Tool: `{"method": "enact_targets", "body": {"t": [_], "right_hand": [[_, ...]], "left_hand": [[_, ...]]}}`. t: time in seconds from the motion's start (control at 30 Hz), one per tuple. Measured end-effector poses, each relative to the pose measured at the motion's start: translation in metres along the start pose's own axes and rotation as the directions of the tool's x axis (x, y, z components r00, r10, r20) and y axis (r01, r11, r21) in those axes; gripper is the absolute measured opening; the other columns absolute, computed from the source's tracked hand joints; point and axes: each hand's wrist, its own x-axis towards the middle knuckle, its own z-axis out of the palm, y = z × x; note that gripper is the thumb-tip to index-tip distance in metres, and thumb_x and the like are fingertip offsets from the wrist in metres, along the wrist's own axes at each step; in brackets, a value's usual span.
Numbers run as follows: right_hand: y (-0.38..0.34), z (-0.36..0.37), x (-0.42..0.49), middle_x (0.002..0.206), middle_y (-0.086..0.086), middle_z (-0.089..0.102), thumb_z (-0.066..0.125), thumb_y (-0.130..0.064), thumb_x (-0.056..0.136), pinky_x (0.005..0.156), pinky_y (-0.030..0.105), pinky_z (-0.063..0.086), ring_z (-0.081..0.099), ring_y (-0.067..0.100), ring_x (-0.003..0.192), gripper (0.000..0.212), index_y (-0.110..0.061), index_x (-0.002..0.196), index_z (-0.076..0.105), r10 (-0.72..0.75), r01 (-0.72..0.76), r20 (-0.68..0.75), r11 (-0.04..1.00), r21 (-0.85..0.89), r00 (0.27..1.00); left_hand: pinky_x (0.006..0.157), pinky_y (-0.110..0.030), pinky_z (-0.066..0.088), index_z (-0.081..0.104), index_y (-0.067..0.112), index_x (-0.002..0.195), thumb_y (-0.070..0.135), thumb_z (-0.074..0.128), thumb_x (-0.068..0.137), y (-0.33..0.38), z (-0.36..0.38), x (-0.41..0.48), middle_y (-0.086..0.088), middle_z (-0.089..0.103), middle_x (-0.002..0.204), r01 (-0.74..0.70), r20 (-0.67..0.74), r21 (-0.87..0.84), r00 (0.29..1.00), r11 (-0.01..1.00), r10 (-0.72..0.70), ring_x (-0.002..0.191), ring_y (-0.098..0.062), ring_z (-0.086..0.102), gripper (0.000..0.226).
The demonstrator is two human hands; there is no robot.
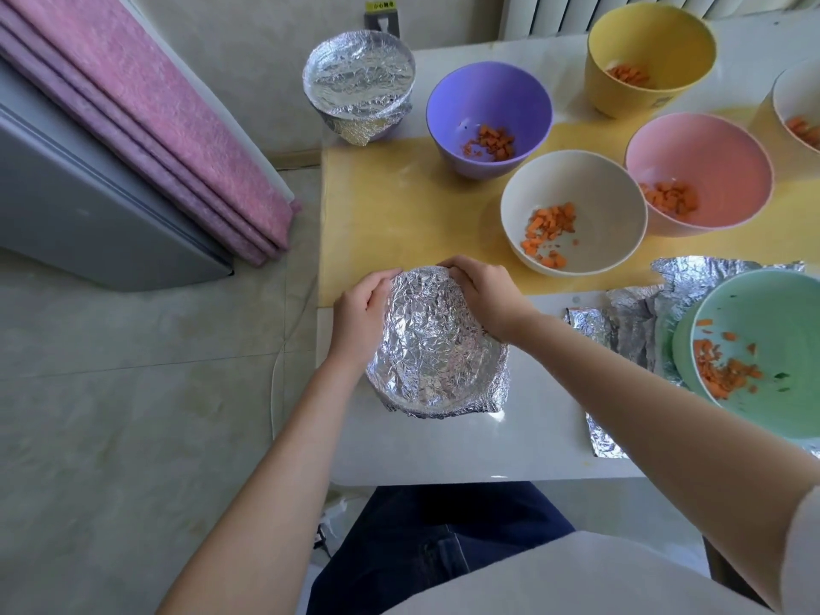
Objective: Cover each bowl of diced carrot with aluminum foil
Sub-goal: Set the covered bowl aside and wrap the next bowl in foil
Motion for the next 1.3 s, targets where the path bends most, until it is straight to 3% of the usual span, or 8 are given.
{"method": "enact_targets", "body": {"t": [0.2,0.43,0.53,0.7,0.9,1.0,1.1,1.3], "right_hand": [[-0.004,0.0,-0.002,0.104,0.012,0.068,0.041,-0.009,0.099,0.066,0.016,0.03,0.061,0.027,0.09,0.026,-0.002,0.114,0.061,0.014,-0.013,-0.028,1.0,0.028,1.0],[-0.003,0.0,-0.003,0.103,0.012,0.069,0.04,-0.012,0.1,0.067,0.016,0.031,0.063,0.029,0.09,0.027,-0.003,0.114,0.061,-0.001,0.002,-0.02,1.0,0.025,1.0],[-0.002,0.0,-0.004,0.115,0.01,0.066,0.039,-0.015,0.101,0.08,0.021,0.037,0.06,0.028,0.103,0.03,-0.006,0.123,0.057,0.017,-0.017,0.006,1.0,0.024,1.0],[0.008,-0.004,-0.026,0.137,0.012,0.05,0.037,-0.02,0.101,0.101,0.025,0.031,0.046,0.025,0.125,0.04,-0.006,0.138,0.041,-0.009,0.009,0.062,1.0,0.01,0.998],[0.012,-0.021,-0.043,0.106,0.014,0.065,0.037,-0.022,0.101,0.077,0.029,0.036,0.059,0.03,0.094,0.034,-0.005,0.126,0.053,0.058,-0.06,0.037,0.997,0.039,0.998],[0.013,-0.023,-0.05,0.082,0.013,0.06,0.035,-0.021,0.102,0.061,0.029,0.025,0.049,0.025,0.072,0.031,-0.004,0.12,0.053,0.09,-0.09,0.051,0.996,-0.004,0.995],[0.011,-0.018,-0.058,0.089,0.022,0.061,0.032,-0.006,0.1,0.055,0.032,0.019,0.047,0.028,0.07,0.026,-0.004,0.122,0.046,0.161,-0.155,0.064,0.984,-0.088,0.985],[0.008,-0.014,-0.067,0.088,0.026,0.059,0.032,0.013,0.088,0.055,0.031,0.011,0.044,0.031,0.068,0.048,-0.003,0.133,0.038,0.126,-0.12,0.027,0.979,-0.164,0.992]], "left_hand": [[0.064,-0.026,0.041,0.063,0.03,0.107,0.014,0.046,0.097,-0.002,0.003,-0.002,-0.016,0.062,0.076,0.026,-0.021,-0.024,0.999,0.999,-0.027,0.068,-0.014,0.045,0.026],[0.074,-0.008,0.047,0.065,0.011,0.115,0.01,0.045,0.098,0.0,0.004,-0.005,-0.004,0.069,0.083,0.006,-0.065,-0.002,0.998,1.0,-0.006,0.084,-0.012,0.064,0.026],[0.07,-0.007,0.043,0.062,0.009,0.118,0.009,0.044,0.098,0.002,0.005,-0.007,-0.015,0.067,0.093,0.05,-0.088,-0.06,0.995,0.997,-0.055,0.076,-0.005,0.061,0.027],[0.092,-0.017,0.041,0.054,0.011,0.123,0.014,0.044,0.097,0.004,0.009,-0.04,0.006,0.055,0.12,0.168,-0.368,-0.156,0.904,0.973,-0.215,0.112,-0.008,0.053,0.027],[0.053,-0.014,0.034,0.05,0.006,0.116,0.013,0.034,0.1,0.012,0.038,-0.077,0.001,0.053,0.08,0.34,-0.452,-0.284,0.777,0.897,-0.438,0.062,0.004,0.047,0.024],[0.063,-0.021,0.036,0.052,0.007,0.12,0.014,0.033,0.101,0.01,0.048,-0.082,-0.013,0.061,0.098,0.298,-0.488,-0.265,0.779,0.917,-0.394,0.08,-0.015,0.053,0.028],[0.071,-0.024,0.038,0.055,0.004,0.117,0.014,0.032,0.101,0.005,0.054,-0.078,-0.019,0.061,0.103,0.269,-0.533,-0.258,0.762,0.928,-0.368,0.093,-0.031,0.054,0.03],[0.068,-0.008,0.036,0.056,0.005,0.114,0.014,0.032,0.101,0.005,0.054,-0.076,-0.009,0.06,0.098,0.232,-0.545,-0.269,0.764,0.935,-0.346,0.085,-0.015,0.05,0.029]]}}
